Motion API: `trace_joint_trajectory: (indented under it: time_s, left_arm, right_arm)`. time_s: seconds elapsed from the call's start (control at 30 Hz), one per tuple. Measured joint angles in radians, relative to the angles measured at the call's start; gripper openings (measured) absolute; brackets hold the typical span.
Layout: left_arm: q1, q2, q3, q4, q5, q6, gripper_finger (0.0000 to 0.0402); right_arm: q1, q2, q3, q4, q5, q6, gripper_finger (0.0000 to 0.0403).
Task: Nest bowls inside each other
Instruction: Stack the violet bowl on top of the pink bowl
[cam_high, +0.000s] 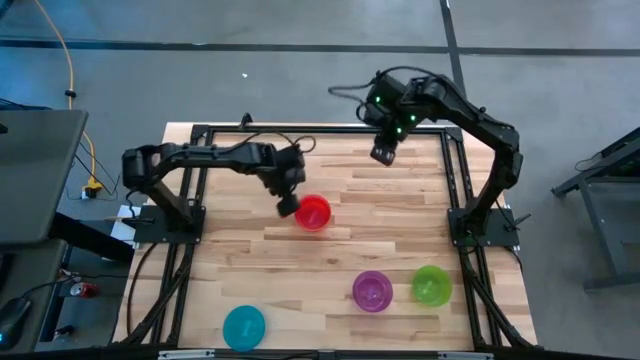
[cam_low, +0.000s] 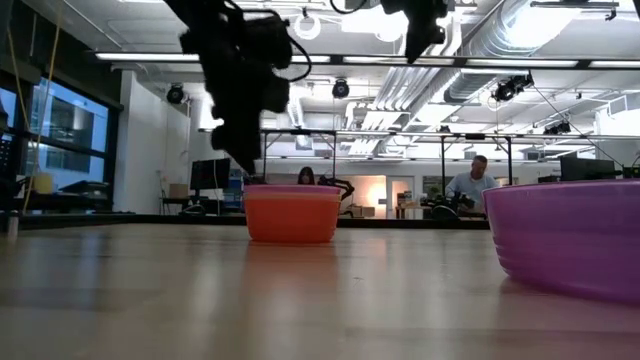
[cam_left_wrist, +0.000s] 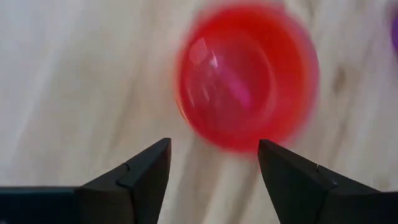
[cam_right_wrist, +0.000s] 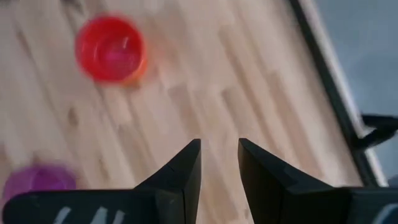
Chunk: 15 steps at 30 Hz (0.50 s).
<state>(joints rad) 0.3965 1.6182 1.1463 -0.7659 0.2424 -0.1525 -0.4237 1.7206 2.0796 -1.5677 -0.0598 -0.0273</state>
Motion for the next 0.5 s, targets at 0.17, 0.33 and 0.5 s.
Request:
trace_joint_trajectory:
  time_s: [0.17, 0.33, 0.5]
  left_arm:
    - [-0.065, -0.094, 0.0, -0.131, -0.035, 0.056, 0.023]
    - [-0.121, -0.175, 0.0, -0.137, -0.061, 0.059, 0.0232]
    - [-0.154, -0.225, -0.007, -0.151, -0.112, 0.054, 0.023]
  right_arm:
    - [0.095, -0.02, 0.0, -0.001, -0.071, 0.004, 0.0098]
    - [0.223, -0.031, -0.001, -0.003, -0.084, 0.084, 0.0098]
    - [0.361, -0.035, -0.001, -0.003, -0.069, 0.185, 0.0098]
